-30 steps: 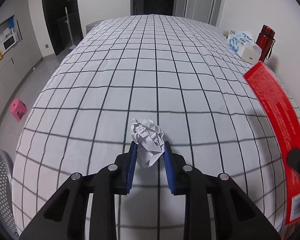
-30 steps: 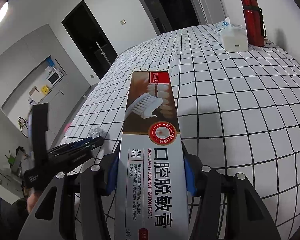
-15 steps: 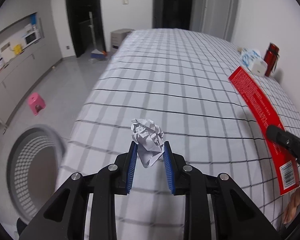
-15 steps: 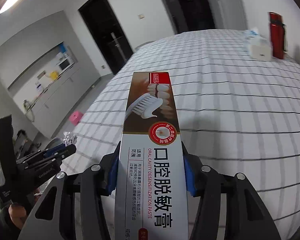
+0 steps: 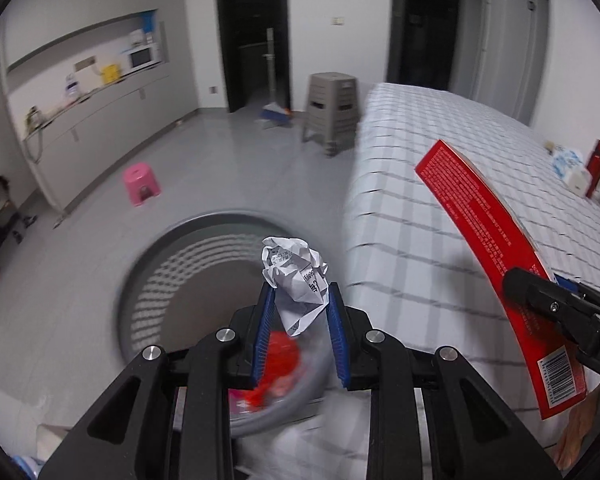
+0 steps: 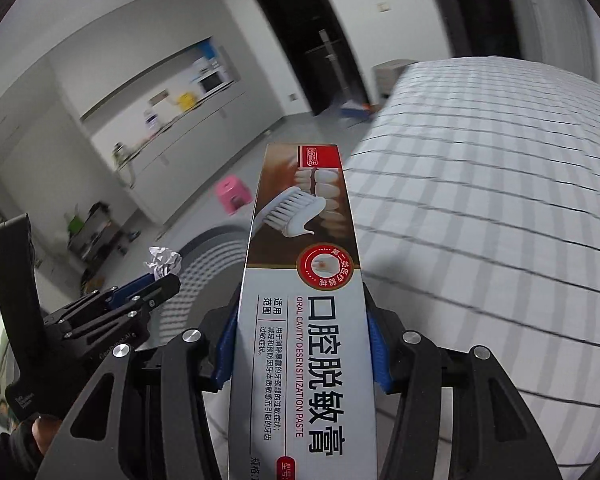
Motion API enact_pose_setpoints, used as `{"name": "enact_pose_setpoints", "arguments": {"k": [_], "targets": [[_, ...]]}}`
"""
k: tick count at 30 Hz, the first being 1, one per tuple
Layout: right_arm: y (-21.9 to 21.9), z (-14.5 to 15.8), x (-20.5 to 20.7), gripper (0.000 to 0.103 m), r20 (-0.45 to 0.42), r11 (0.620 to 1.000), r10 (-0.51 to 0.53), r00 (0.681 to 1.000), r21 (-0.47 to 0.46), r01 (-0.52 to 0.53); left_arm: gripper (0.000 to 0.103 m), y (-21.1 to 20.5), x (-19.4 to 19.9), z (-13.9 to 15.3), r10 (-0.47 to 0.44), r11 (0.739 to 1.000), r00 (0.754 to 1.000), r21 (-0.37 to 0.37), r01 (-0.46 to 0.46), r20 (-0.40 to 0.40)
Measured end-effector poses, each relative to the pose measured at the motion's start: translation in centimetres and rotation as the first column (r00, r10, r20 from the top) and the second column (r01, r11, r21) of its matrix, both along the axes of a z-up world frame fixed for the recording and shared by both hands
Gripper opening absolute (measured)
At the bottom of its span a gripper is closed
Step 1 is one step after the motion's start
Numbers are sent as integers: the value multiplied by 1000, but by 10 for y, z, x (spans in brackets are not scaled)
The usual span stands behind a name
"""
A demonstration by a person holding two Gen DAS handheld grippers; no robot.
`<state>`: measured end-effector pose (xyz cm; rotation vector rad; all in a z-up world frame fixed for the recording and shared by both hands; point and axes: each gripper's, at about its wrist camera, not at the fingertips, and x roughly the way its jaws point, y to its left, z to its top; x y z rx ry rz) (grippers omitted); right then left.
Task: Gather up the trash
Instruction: 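Carry paper and toothpaste box over the basket and open both tools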
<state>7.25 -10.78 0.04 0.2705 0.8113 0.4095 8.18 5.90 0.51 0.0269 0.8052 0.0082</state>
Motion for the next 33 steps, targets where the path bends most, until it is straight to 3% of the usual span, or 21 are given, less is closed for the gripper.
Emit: {"name": "enact_pose_setpoints", "arguments": {"k": [10,15,29,33], "targets": [[106,-11,28,51,-52,984,172,984,-37,-174,26,88,-6,-22,140,990,989,-12,-140,-42],[137,-19,41,51,-86,973,220,972,-54,-225,27,119,-2,-38,191,981,978,-28,-193,-80],[162,-38,61,51,-142,963,238,961,-92,-252,32,139,15,-58,226,972,967,-43,-232,-119],[163,-38,64,55,-137,969,222,965,-78,-234,41,136,16,-57,222,973,968,-42,-228,-118]]}}
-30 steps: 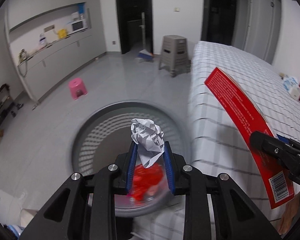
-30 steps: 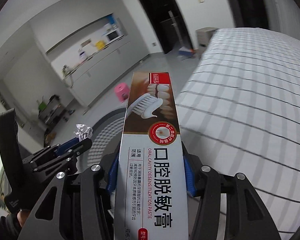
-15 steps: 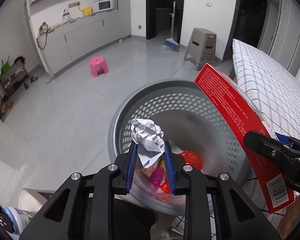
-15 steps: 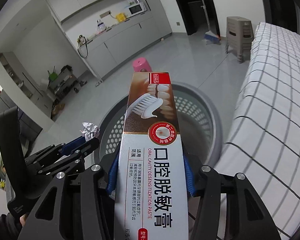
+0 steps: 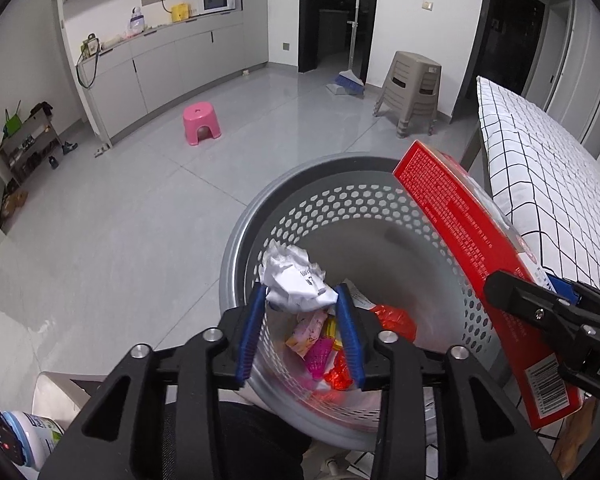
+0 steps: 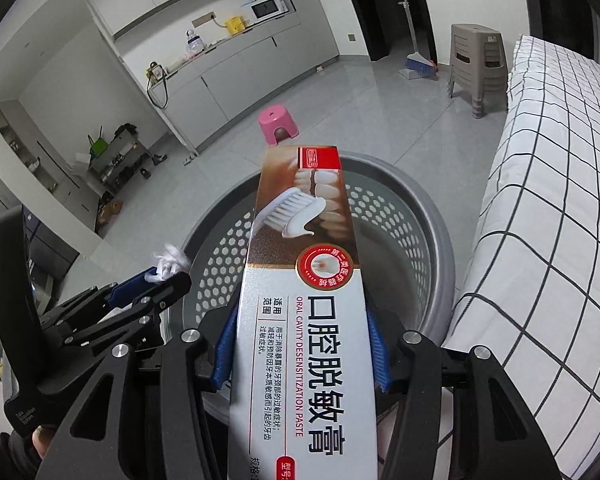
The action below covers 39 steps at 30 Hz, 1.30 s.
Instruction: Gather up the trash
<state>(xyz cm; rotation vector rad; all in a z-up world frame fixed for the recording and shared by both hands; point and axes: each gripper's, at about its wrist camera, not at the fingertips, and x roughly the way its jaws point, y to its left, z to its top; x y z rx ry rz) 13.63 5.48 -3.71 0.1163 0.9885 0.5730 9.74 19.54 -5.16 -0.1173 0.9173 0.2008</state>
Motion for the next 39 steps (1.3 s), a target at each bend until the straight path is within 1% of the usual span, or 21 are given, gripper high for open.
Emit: {"name": "enact_pose_setpoints", "arguments": {"k": [1,2,3,4,11,14,15,21,24,28,31,39], "targets": [[-1,2,-3,62,3,1000,-5,1000,5,5,50,1,1,0,1,1000,1000,0,-1,1],[-3,4,-5,66,13,1000,-11,1000,12,11,55,0,0,1,5,1000,1000,2,-5,5],[-4,5,-6,67,20,1000,-14,1000,16,13,64,1,-1,2,9,1000,1000,2,-9,11],[-5,8,-8,67,30,1000,-13,999,18,13,65,1,-1,3,13,1000,1000,6,-13,16],[-10,7,-12,67,40,1000,-21,999,10,20,66,-1,-5,8,31,999,999,21,-32,14],[-11,8,-17,67,50,1000,-25,998,6,24,71,0,-6,10,43,999,999,24,-44,18],[-11,9,-18,67,53,1000,-26,998,3,26,75,0,-7,11,50,998,999,26,-51,21],[-11,8,-17,67,52,999,-31,998,-8,32,76,1,-12,15,64,998,998,28,-64,26],[-12,7,-17,67,51,999,-32,998,-15,33,81,1,-13,18,74,997,997,31,-75,30],[-12,7,-17,67,52,999,-32,998,-20,33,86,1,-13,20,81,996,996,33,-82,30],[-13,8,-18,69,63,999,-34,997,-25,35,89,1,-15,21,86,995,996,40,-88,35],[-10,15,-24,70,88,999,-24,996,-44,28,94,1,-20,25,101,993,994,52,-103,35]]}}
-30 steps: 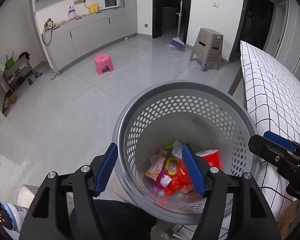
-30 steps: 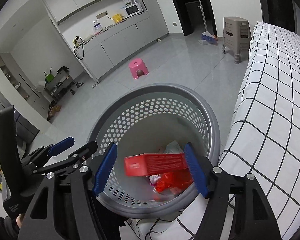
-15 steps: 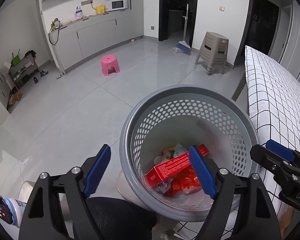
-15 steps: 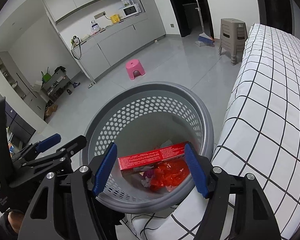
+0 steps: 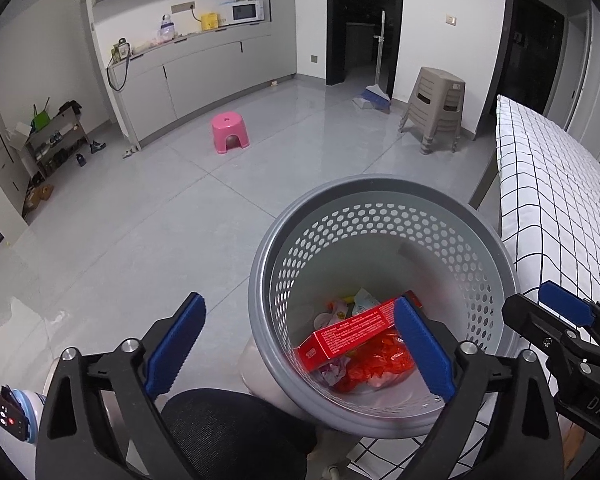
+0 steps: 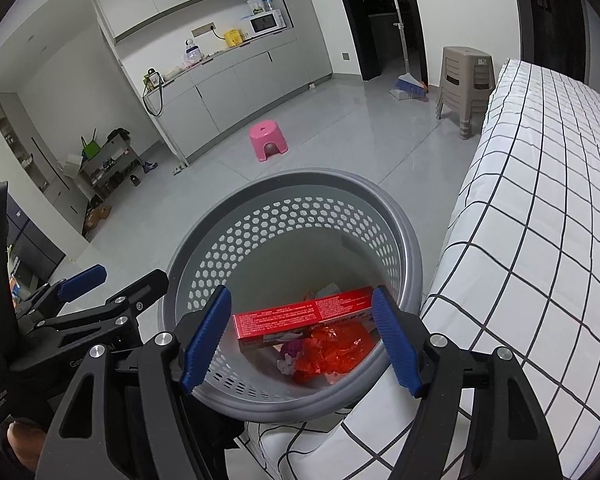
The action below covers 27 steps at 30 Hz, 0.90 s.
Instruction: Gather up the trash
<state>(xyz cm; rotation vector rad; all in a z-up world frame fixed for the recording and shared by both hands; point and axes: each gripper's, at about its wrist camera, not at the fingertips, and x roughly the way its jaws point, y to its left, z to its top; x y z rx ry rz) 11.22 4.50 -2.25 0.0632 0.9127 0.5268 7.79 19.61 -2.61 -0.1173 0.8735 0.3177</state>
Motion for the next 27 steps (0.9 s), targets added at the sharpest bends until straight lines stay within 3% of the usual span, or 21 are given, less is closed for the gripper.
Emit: {"name": "enact_pose_setpoints", "arguments": {"k": [27], "targets": [[-17,6,-11,71,18,999,-54,998,2,54,96,-7,-8,8,-15,1000,1000,-3,15,0]]}}
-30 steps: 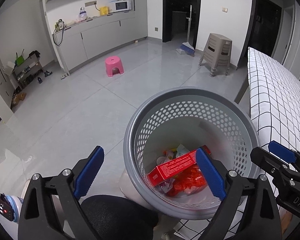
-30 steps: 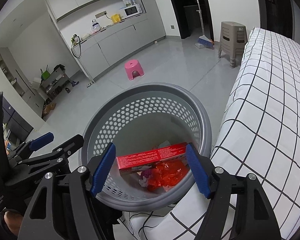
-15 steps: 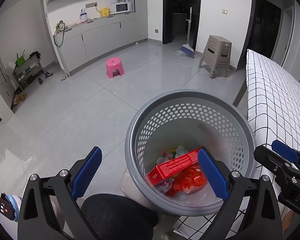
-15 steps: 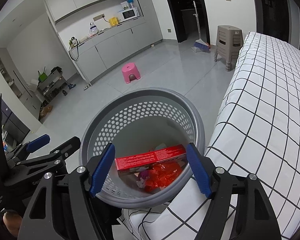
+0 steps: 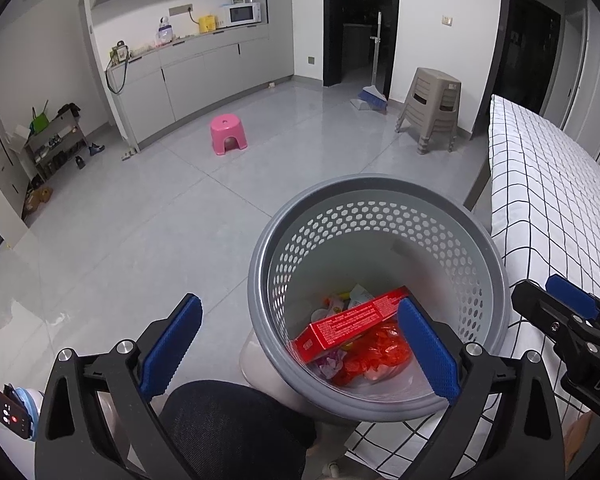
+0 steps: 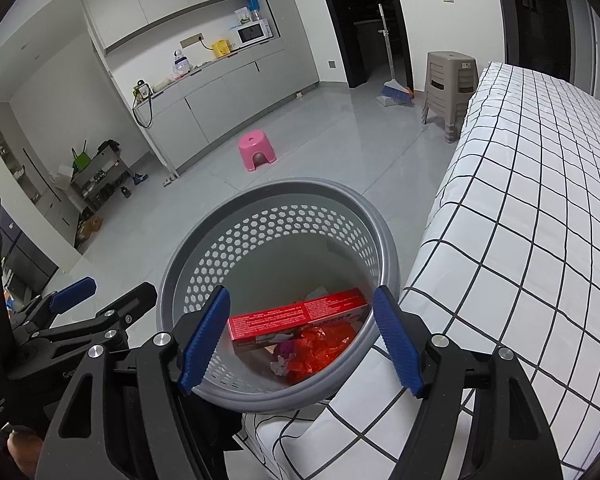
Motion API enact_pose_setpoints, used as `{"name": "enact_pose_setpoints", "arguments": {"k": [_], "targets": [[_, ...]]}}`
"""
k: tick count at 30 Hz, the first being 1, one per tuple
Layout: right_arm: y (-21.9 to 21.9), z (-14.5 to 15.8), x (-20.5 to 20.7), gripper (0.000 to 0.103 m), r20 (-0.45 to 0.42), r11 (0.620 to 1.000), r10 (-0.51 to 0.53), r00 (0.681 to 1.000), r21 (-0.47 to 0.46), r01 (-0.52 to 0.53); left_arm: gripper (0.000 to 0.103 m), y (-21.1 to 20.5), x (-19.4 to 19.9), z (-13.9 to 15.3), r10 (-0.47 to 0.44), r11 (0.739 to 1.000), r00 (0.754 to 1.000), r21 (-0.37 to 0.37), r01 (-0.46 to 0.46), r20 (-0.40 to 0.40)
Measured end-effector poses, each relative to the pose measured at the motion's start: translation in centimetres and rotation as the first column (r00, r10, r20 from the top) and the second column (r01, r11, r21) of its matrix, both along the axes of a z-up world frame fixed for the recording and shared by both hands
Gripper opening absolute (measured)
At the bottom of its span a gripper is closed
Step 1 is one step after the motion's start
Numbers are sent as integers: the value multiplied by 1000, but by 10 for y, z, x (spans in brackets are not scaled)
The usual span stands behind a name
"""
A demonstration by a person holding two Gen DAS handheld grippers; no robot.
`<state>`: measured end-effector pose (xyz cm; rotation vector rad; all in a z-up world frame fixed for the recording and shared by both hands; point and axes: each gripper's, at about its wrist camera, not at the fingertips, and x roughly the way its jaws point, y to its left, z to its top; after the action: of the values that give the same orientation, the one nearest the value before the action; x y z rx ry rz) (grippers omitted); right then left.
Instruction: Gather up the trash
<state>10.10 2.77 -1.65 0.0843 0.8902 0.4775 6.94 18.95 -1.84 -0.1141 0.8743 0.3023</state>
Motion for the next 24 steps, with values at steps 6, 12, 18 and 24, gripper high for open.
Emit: {"name": "enact_pose_setpoints", "arguments": {"k": [6,12,18,24], "targets": [[-1,1,-1,71,4,1000,1,1000,-4,-1,96,-1,-4,4,5,1000,1000,6,-5,11],[-1,0,-1,71,8,1000,8,1000,-10,-8,96,-2,-3,2,5,1000,1000,16,-5,-2],[0,1,-2,71,9,1000,8,1000,-10,-8,96,-2,-3,3,6,1000,1000,11,-5,-3],[0,0,-2,71,9,1000,8,1000,-10,-8,96,-1,-3,3,6,1000,1000,12,-6,-3]]}}
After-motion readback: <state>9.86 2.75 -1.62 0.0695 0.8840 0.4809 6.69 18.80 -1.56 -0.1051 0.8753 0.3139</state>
